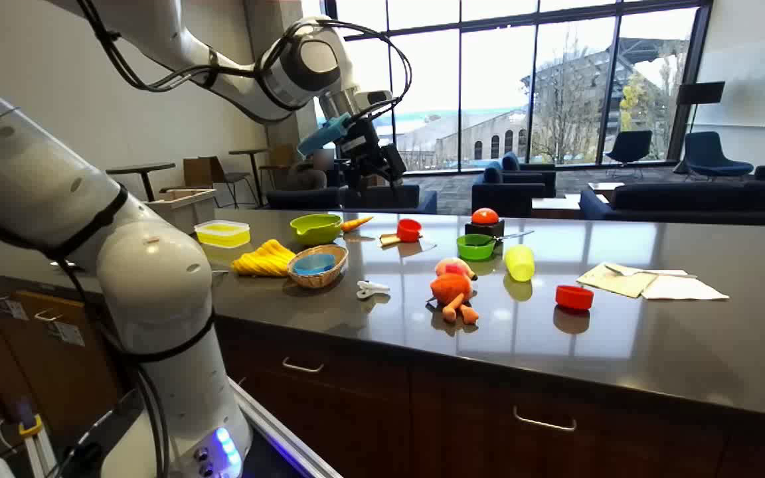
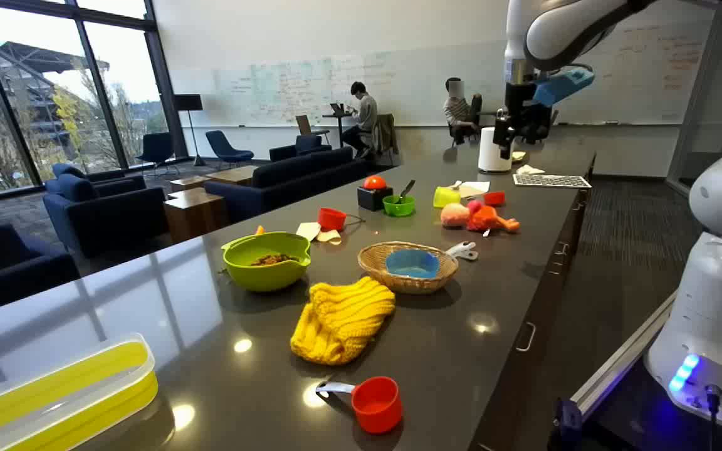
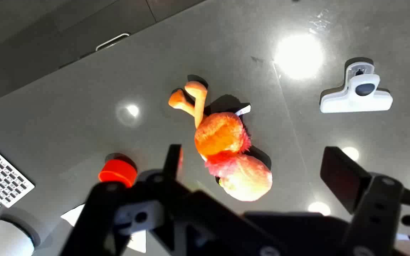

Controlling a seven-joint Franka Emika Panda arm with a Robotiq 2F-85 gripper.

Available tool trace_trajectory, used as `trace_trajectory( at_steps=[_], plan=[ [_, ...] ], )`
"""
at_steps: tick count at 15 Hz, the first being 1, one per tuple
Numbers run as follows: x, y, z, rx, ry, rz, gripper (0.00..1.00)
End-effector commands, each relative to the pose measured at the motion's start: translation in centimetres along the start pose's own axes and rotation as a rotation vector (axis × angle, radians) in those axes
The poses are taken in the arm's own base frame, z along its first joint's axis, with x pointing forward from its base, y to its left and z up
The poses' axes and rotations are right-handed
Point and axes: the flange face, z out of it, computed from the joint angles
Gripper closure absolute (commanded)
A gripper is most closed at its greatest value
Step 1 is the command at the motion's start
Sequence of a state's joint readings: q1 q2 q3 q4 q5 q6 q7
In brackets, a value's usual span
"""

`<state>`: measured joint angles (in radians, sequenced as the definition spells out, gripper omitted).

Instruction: Move the towel to the right, use it to wipe the kitchen countertop and then move it back to the left

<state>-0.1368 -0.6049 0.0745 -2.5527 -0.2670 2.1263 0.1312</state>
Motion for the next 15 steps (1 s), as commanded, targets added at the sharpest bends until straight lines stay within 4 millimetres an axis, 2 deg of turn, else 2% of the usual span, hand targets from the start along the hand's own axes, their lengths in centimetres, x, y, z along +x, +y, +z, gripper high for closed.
trace_trajectory(
  at_steps=[1,4,6,9,10,12,15],
  plan=[
    [0.0,0.0,-0.1,0.000,-0.001,0.000,0.00],
    [0.0,0.0,-0.1,0.000,-0.001,0.000,0.00],
    [0.0,0.4,-0.8,0.016,0.045,0.026,0.00],
    [0.4,1.9,-3.3,0.075,0.154,0.126,0.00],
    [0.1,1.6,-4.2,0.082,0.204,0.137,0.00],
    [-0.8,-0.4,-5.2,0.064,0.123,-0.016,0.00],
    [-3.4,-3.6,-4.3,0.044,-0.023,-0.144,0.00]
  ],
)
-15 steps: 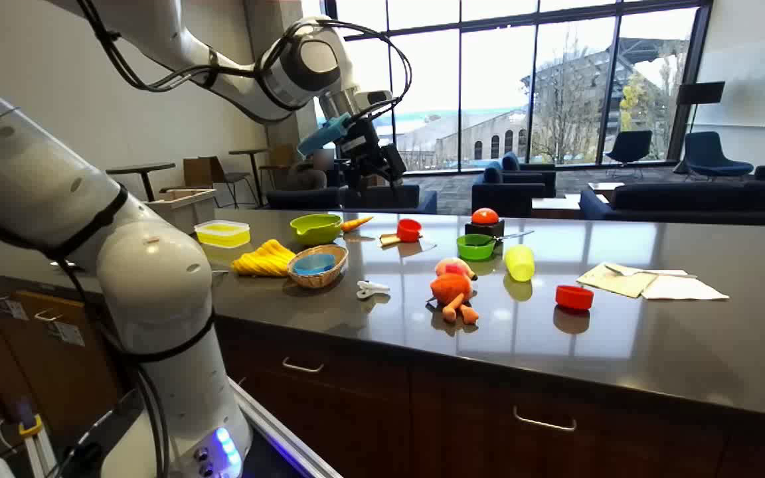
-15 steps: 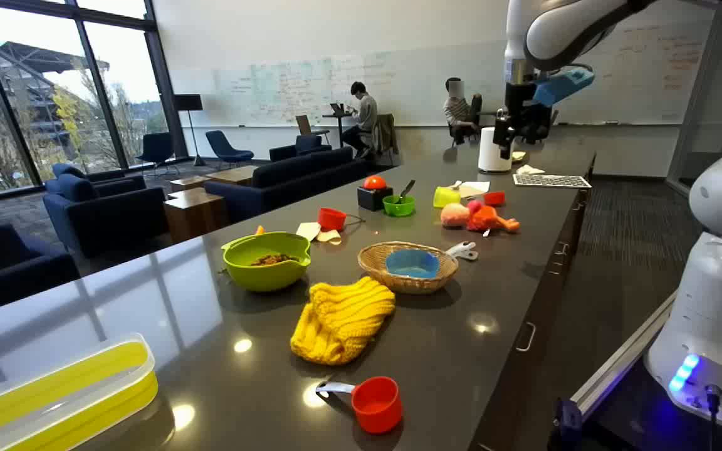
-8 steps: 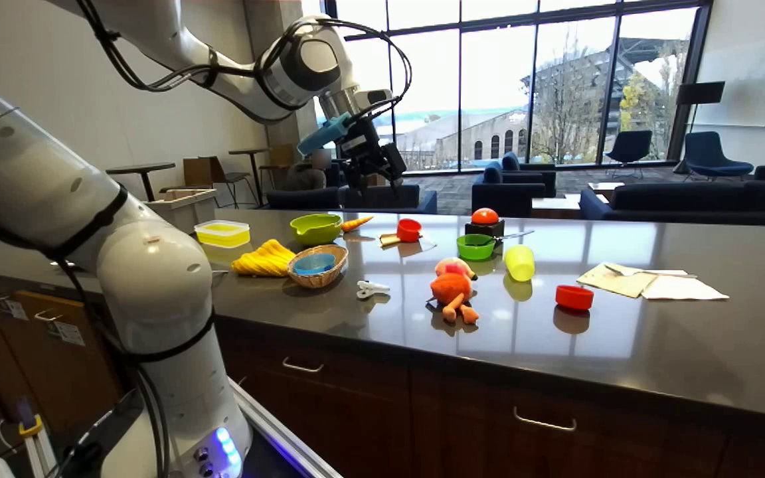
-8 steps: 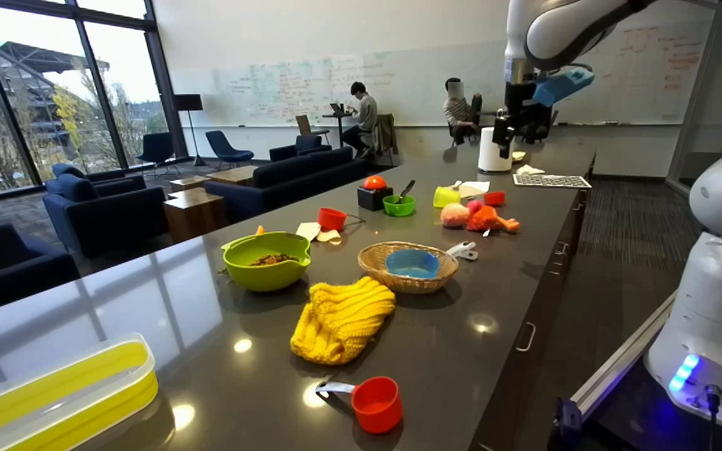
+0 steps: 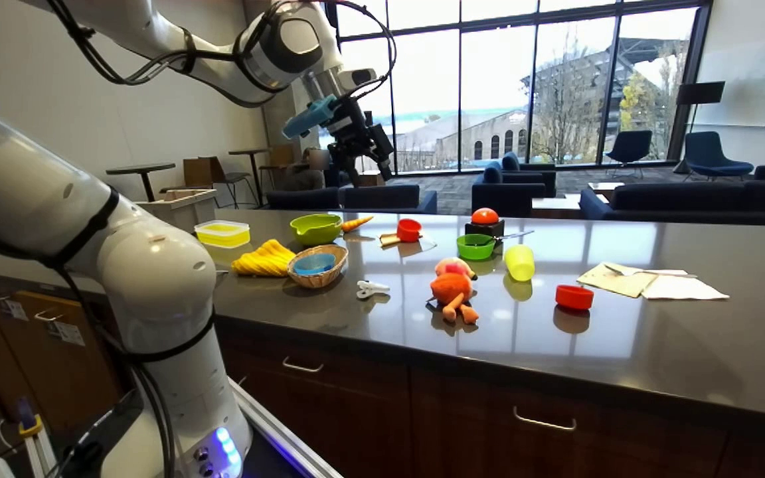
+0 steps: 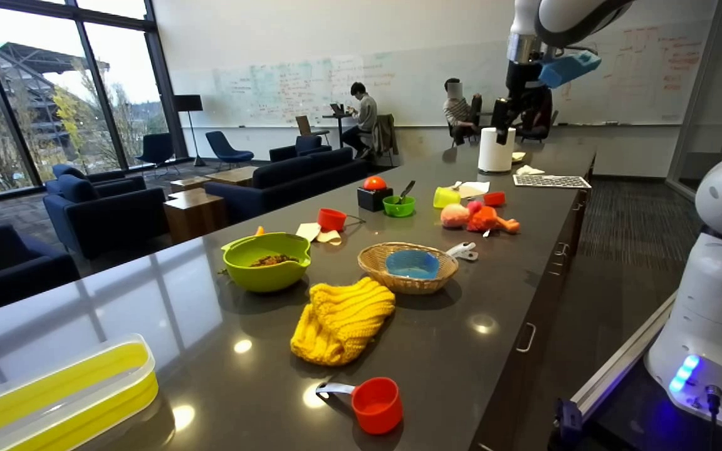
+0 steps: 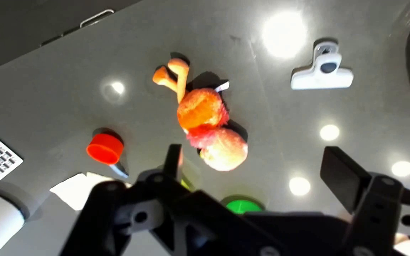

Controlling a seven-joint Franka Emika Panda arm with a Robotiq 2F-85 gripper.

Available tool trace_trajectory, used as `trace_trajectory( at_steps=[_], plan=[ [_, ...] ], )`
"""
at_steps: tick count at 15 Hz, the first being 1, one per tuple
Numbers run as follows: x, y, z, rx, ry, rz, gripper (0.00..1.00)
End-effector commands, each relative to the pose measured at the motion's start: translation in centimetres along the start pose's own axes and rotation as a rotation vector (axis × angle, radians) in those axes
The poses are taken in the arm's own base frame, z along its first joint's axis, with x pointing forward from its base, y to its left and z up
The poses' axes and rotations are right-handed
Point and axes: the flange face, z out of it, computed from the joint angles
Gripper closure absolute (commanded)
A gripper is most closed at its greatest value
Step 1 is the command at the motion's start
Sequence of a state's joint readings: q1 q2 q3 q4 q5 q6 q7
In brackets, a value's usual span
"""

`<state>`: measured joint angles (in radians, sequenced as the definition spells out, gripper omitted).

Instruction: Move the towel to the right, use it to wipe the kitchen countertop and then move it back to the left

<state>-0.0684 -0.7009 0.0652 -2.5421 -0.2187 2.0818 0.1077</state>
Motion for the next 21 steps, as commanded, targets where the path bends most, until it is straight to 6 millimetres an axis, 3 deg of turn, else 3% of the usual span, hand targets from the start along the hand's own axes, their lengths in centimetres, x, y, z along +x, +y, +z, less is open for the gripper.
trace_trajectory(
  at_steps=[1,7,10,11,16,17,21],
  plan=[
    [-3.2,-3.3,0.6,-0.036,-0.147,-0.143,0.00],
    [-9.0,-6.2,3.8,-0.219,-0.437,-0.286,0.00],
    [-11.2,-7.5,4.2,-0.295,-0.544,-0.422,0.00],
    [-10.0,-7.0,4.5,-0.247,-0.517,-0.348,0.00],
    [-10.2,-7.2,4.6,-0.247,-0.524,-0.355,0.00],
    [-10.4,-7.1,4.3,-0.251,-0.529,-0.446,0.00],
    [-13.2,-10.9,4.5,-0.320,-0.594,-0.658,0.00]
  ],
)
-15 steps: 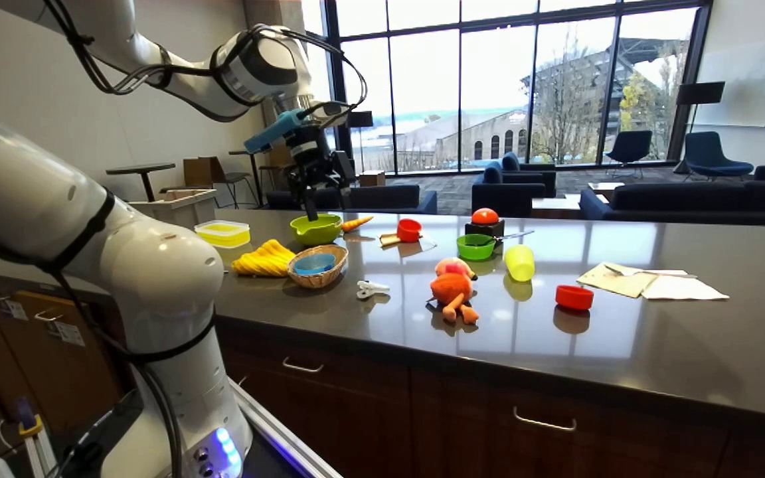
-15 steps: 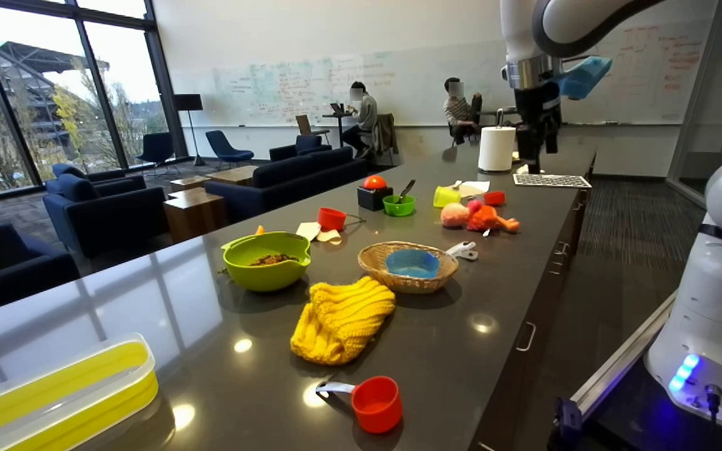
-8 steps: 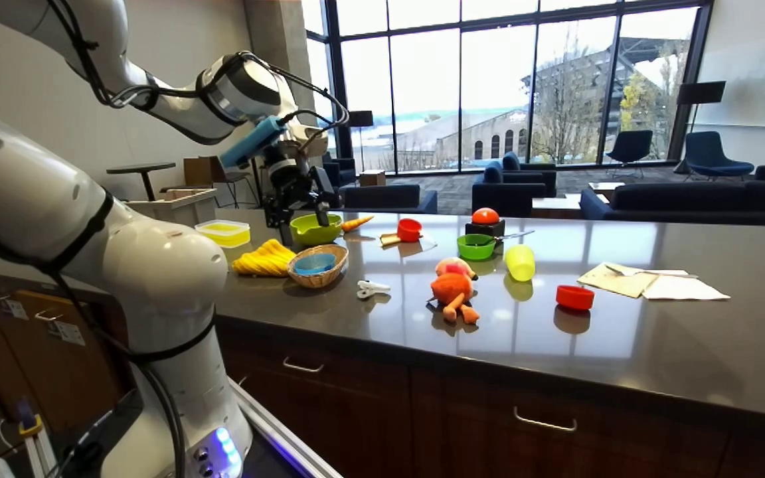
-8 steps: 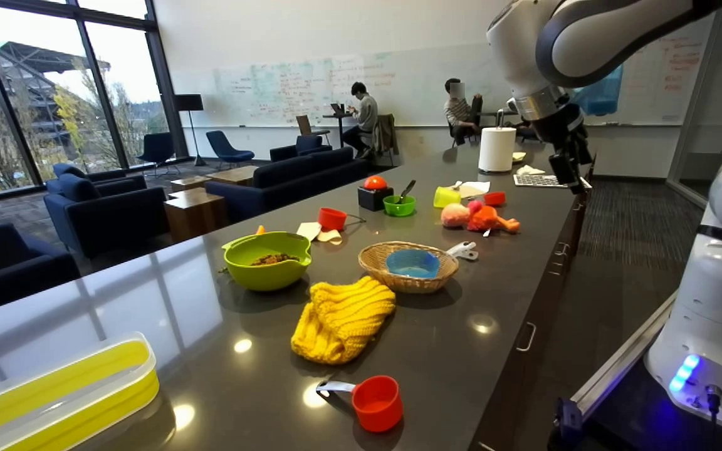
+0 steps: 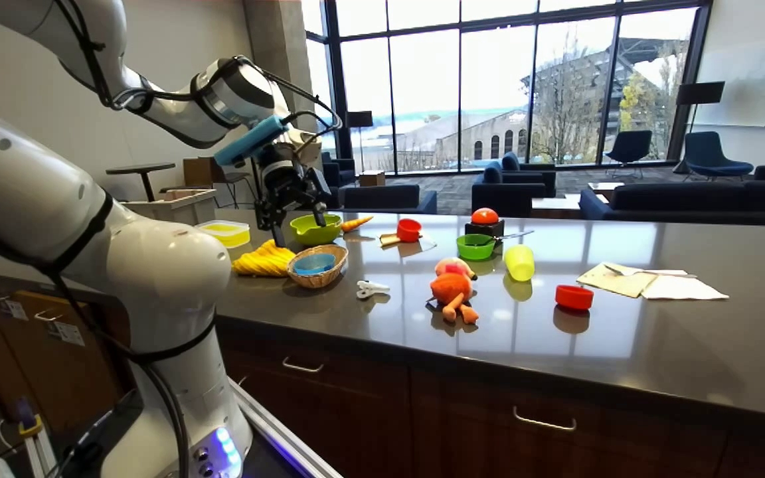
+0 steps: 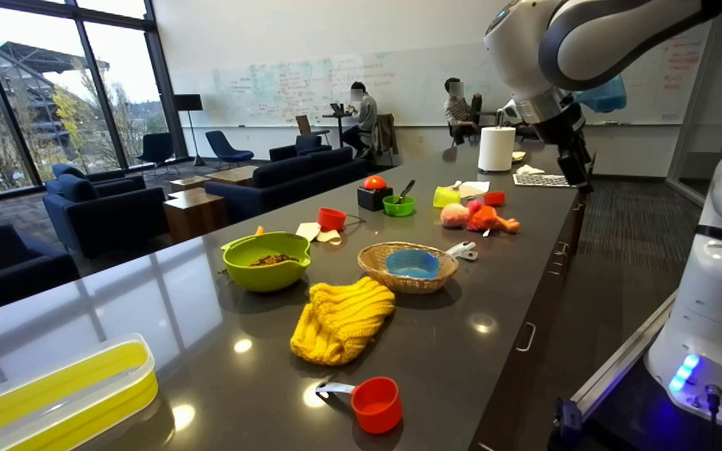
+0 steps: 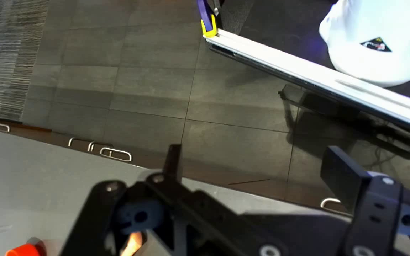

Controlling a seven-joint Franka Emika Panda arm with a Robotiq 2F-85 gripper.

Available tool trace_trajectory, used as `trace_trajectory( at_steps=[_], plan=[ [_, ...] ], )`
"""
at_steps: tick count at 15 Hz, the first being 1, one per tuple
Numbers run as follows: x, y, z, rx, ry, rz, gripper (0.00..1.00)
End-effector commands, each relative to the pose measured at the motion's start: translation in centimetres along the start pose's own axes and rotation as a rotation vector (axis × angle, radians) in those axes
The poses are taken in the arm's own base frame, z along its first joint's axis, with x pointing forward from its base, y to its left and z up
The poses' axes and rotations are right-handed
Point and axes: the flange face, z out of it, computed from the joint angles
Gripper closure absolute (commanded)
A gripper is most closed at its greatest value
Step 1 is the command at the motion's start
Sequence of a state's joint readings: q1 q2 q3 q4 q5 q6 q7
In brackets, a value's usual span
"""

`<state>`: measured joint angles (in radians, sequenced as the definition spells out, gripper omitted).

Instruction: Move the towel to the right, use it to wipe the kitchen countertop and then move it back to the left

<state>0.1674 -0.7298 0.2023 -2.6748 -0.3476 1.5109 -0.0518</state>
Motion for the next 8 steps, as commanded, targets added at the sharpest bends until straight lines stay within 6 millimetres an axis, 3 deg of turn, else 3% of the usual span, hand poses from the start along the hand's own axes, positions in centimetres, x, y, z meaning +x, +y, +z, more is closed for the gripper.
trace_trajectory(
  at_steps=[1,5,8],
  plan=[
    [-1.0,-4.9,0.2,-0.106,-0.067,-0.152,0.00],
    [-2.6,-11.5,0.2,-0.257,-0.138,-0.308,0.00],
    [-3.9,-16.8,-1.6,-0.429,-0.063,-0.379,0.00]
  ],
)
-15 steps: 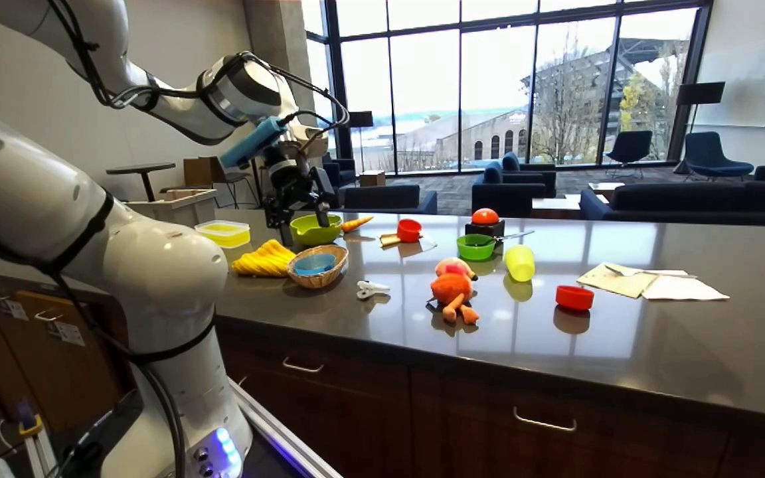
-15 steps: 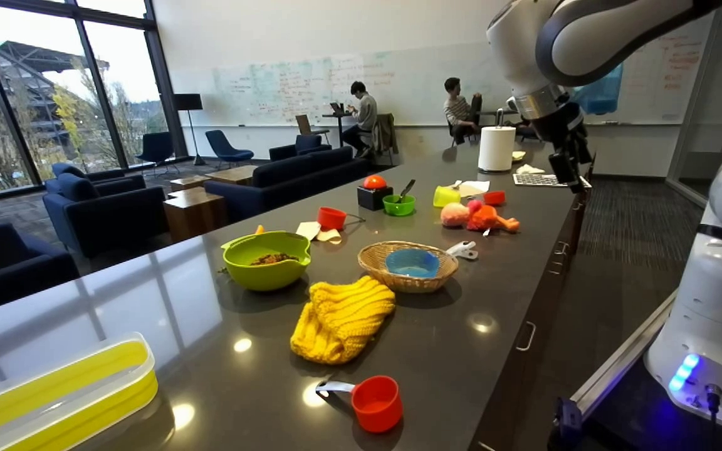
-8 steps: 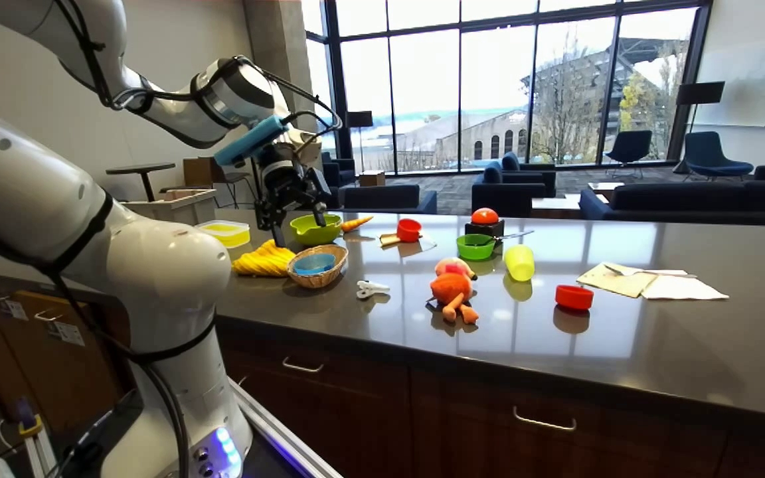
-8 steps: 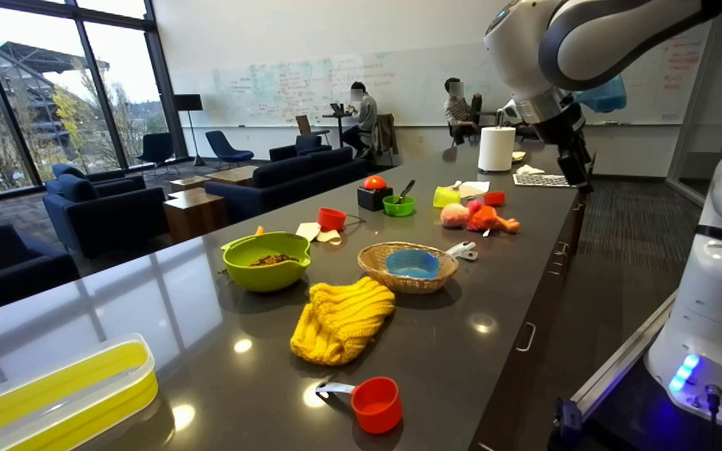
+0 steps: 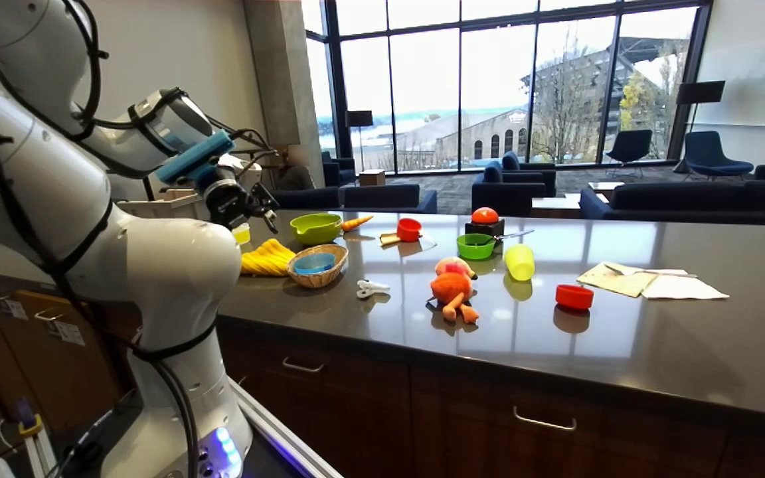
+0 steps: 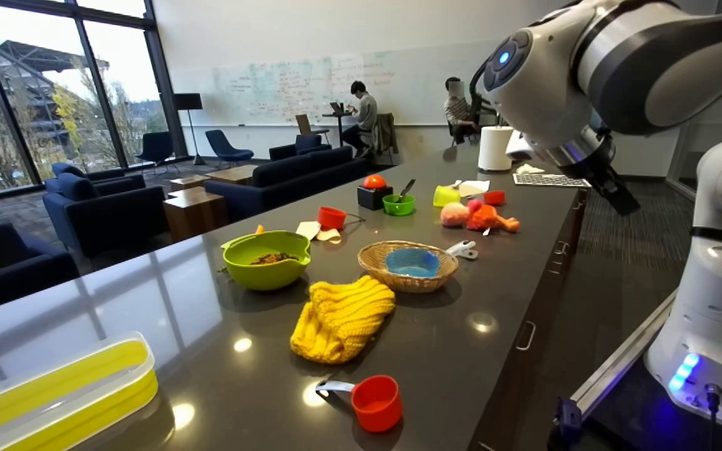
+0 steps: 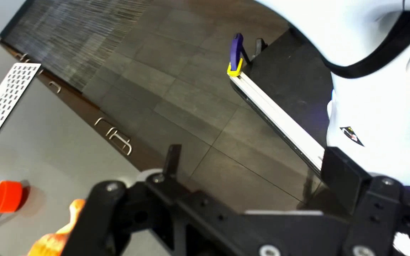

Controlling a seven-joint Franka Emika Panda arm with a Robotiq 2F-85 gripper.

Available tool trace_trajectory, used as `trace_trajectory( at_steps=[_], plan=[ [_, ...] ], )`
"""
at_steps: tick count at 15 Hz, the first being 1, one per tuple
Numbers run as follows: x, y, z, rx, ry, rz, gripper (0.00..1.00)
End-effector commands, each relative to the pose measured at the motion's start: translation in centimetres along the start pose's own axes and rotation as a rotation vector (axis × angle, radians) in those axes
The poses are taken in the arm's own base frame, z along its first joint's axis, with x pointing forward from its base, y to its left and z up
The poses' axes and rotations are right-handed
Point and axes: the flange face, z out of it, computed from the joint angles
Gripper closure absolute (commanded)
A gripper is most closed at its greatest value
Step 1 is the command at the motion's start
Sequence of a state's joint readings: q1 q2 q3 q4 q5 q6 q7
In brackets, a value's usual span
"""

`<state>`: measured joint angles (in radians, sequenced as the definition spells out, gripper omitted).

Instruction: Move the towel to the right, use it to wipe the kitchen countertop and then move it back to the left

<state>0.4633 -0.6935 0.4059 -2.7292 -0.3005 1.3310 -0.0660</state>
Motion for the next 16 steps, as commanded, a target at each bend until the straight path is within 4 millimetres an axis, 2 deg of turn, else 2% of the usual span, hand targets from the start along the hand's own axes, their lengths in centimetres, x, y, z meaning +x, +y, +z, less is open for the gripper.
trace_trajectory(
  at_steps=[1,5,7,10,12,14,16],
  plan=[
    [-0.1,-5.1,-4.0,-0.182,0.097,-0.021,0.00],
    [-1.3,-10.7,-8.4,-0.368,0.279,-0.038,0.00],
    [-2.3,-13.2,-10.1,-0.438,0.276,-0.171,0.00],
    [-3.7,-15.0,-12.0,-0.511,0.283,-0.322,0.00],
    [-4.2,-13.9,-13.6,-0.570,0.303,-0.417,0.00],
    [-4.7,-11.9,-15.6,-0.622,0.356,-0.515,0.00],
    [-4.9,-8.8,-18.1,-0.597,0.436,-0.599,0.00]
  ],
)
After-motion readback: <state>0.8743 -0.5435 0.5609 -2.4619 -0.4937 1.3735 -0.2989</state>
